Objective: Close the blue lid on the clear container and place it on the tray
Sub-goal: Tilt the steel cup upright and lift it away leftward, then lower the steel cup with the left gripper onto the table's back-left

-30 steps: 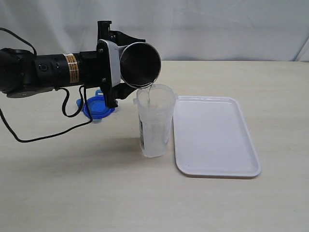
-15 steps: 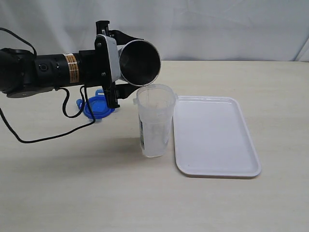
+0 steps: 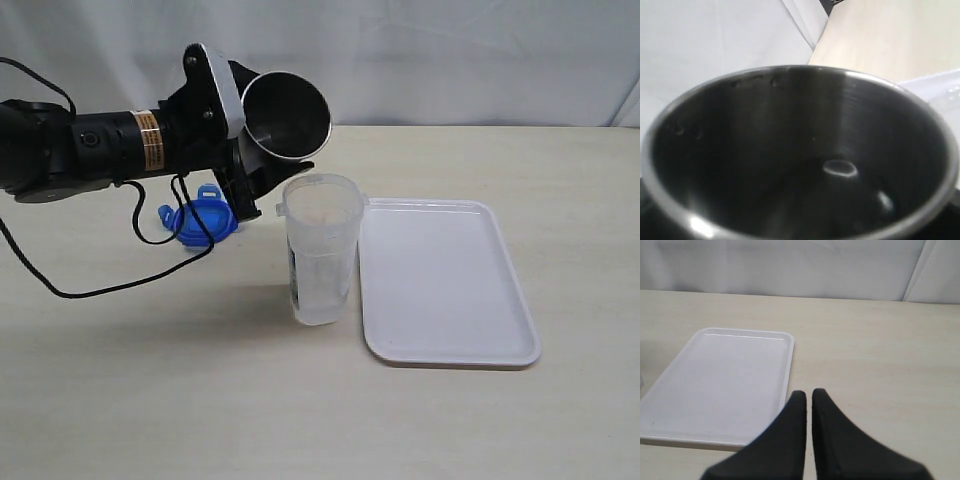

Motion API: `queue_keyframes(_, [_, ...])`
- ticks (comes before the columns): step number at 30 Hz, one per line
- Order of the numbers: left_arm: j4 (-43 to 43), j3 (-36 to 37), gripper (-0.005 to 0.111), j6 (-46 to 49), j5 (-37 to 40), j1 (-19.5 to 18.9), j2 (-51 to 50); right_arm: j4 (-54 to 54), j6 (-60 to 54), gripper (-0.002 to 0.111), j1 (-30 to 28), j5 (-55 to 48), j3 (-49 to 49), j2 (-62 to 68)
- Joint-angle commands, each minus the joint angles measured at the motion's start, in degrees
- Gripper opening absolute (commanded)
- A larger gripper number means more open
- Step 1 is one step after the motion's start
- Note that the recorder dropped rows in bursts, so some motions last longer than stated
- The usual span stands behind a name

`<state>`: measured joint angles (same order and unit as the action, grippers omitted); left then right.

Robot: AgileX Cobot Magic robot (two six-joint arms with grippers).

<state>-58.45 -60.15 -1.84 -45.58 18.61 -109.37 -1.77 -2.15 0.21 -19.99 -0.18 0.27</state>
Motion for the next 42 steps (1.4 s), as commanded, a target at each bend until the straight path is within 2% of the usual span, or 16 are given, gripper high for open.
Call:
queue_keyframes(1, [5.5,-0.6,0.0,-4.83,-3.08,0.02,0.81,0.04,0.05,0.004,-0.24,0.36,0.18,-0.27])
queue_keyframes(4, [9.42,-0.6,0.0,-8.53,-3.08,-0.1,0.81,0.04,0.05,0.004,-0.24,0.36,0.18,-0.27])
queue_keyframes(6, [16.06,-0.6,0.0,-11.75,-2.94,-0.89,0.81,0.04,0.05,0.004,-0.24,0.36,0.18,-0.27])
queue_keyframes(7, [20.65,-0.6,0.0,-15.75,-2.94,-2.09,0.81,0.04,0.05,0.004,-0.24,0.36,0.18,-0.27])
queue_keyframes(11, [26.49,-0.6,0.0,-18.74,-2.71,-7.92,0.72,0.04,0.05,0.004,-0.24,0.36,0.18,-0.27])
queue_keyframes(16, [26.15,-3.29,0.0,-19.52,-2.4,-13.67,-2.56,0.04,0.05,0.004,-0.24,0.36,0.18,-0.27])
queue_keyframes(19, [25.77,-6.78,0.0,-21.15,0.43,-16.6,-5.56,0.04,0.05,0.004,-0.24,0.36,0.18,-0.27])
queue_keyframes(26, [23.18,-16.54,0.0,-25.34,0.54,-21.76,-13.35,0.04,0.05,0.004,-0.24,0.36,0.18,-0.27])
queue_keyframes(35, [21.04,-29.28,0.0,-26.93,0.28,-24.01,-25.23,0.04,0.05,0.004,-0.24,0.36,0.18,-0.27])
queue_keyframes(42, [19.48,-31.55,0.0,-26.93,-0.51,-24.01,-28.64,0.04,0.05,0.004,-0.24,0.36,0.18,-0.27])
